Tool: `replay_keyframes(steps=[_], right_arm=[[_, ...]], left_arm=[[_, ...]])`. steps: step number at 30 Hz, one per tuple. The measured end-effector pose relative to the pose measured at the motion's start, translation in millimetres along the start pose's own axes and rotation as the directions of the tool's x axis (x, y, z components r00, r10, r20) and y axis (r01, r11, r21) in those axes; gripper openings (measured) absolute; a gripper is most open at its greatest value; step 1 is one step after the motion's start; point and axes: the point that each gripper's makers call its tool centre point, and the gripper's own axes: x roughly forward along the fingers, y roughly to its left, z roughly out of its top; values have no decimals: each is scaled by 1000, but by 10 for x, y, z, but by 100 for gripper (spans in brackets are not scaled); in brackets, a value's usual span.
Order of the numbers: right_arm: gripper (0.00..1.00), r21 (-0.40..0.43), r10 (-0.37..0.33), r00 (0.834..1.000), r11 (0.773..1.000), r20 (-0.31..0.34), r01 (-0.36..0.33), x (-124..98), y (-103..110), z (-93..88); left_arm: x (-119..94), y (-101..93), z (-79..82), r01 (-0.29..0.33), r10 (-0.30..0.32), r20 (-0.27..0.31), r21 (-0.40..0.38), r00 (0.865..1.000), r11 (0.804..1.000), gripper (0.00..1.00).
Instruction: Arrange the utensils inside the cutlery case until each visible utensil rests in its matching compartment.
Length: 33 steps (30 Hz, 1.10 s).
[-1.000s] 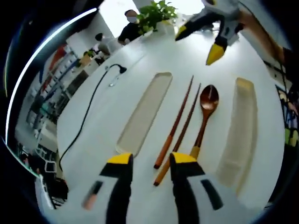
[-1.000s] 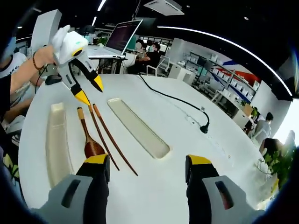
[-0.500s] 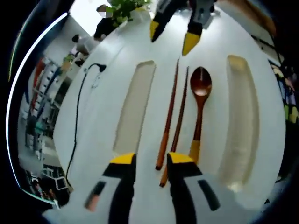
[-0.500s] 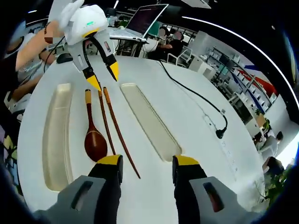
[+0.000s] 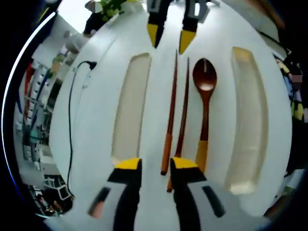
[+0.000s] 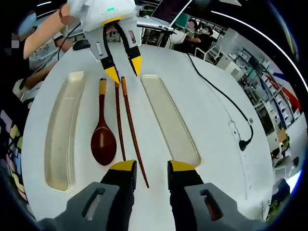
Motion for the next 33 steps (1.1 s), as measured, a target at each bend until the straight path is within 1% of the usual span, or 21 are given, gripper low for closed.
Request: replay_keyframes(steps=[1,3,4,6,10,13,15,17,18,20,21,22,23,24,25,27,30,31,33], right_arm=[[25,-5,6,1000,1000,-3,-6,12,5,0],[25,-20,22,1000,1000,-13,-22,43,-2,-7],[25,-25,39,999,999,-19,-39,68,-2,-12],[23,-31,56,998,998,-25,-56,87,43,-27],[20,-33,86,996,996,-37,-87,155,-34,-16],[19,-31,99,994,994,-39,-100,168,47,-29],[17,-28,112,993,993,-41,-113,171,100,-40],[17,-27,120,992,992,-43,-121,170,128,-53],[17,-26,126,991,991,-46,-128,174,134,-59],[17,-29,138,989,990,-53,-140,189,144,-74],[16,-23,146,988,989,-55,-148,203,162,-95],[14,-5,165,985,986,-41,-166,195,195,-82],[12,5,173,984,985,-41,-173,181,220,-101],[10,10,179,983,984,-40,-179,173,233,-113],[10,21,186,982,982,-39,-185,192,193,-97],[7,37,204,978,979,-31,-203,203,200,-81],[5,63,214,977,975,-4,-213,196,245,-72],[5,66,214,977,975,4,-214,192,278,-71],[5,71,213,977,974,14,-213,187,335,-66]], left_arm=[[8,19,-13,6,-6,-6,6,1000,1000,25],[16,-17,-3,16,-16,-10,10,1000,1000,24],[23,-98,31,21,-21,-12,6,1000,1000,24],[29,-150,16,35,-35,-19,9,999,999,24],[57,-222,19,54,-54,-34,4,998,999,23],[71,-227,41,61,-61,-33,-2,998,998,21],[80,-273,45,73,-73,-39,-2,997,997,21],[105,-323,35,92,-91,-52,0,994,996,20],[99,-338,41,107,-107,-47,-2,993,994,18],[103,-341,37,110,-111,-48,-9,993,994,17],[103,-376,39,125,-125,-49,-1,991,992,15],[106,-420,40,142,-142,-50,3,989,990,12],[109,-455,41,156,-156,-53,-1,986,988,9],[117,-459,64,168,-168,-57,-4,984,986,7],[121,-457,72,164,-164,-59,-2,985,986,7],[121,-487,87,175,-174,-70,-1,982,985,7],[121,-476,78,210,-204,-104,47,973,977,7],[123,-481,81,223,-217,-110,49,970,974,7],[124,-469,81,234,-230,-124,20,965,972,7]])
